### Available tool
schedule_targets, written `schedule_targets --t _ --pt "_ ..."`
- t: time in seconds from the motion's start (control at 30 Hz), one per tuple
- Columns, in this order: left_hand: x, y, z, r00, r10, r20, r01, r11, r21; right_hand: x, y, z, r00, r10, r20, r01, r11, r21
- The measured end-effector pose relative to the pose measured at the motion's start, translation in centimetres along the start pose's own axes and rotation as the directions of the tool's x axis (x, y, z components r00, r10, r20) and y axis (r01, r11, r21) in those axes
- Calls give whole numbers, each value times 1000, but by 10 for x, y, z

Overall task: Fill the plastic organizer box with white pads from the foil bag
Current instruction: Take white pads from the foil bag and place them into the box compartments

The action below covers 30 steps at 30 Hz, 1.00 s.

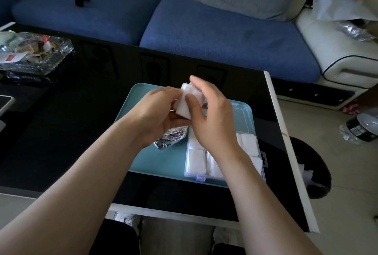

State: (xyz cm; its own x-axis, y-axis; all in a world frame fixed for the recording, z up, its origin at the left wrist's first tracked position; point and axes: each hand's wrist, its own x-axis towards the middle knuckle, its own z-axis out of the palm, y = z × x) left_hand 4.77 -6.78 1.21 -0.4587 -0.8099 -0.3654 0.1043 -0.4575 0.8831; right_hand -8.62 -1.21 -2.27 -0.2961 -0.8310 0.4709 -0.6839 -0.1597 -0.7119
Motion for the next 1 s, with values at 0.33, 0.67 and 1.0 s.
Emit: schedule_targets --t 0.33,0.67,1.0 --pt "-11 -15 34 970 -225 94 221 974 55 -30 12 -49 952 113 286 -68 984 -163" --pt "-23 -34 62 960 -280 14 280 960 -28 -53 23 -66 932 156 327 -126 986 -112" --pt "-30 -47 68 960 -278 -6 278 960 -4 -72 26 -76 942 240 233 -259 965 50"
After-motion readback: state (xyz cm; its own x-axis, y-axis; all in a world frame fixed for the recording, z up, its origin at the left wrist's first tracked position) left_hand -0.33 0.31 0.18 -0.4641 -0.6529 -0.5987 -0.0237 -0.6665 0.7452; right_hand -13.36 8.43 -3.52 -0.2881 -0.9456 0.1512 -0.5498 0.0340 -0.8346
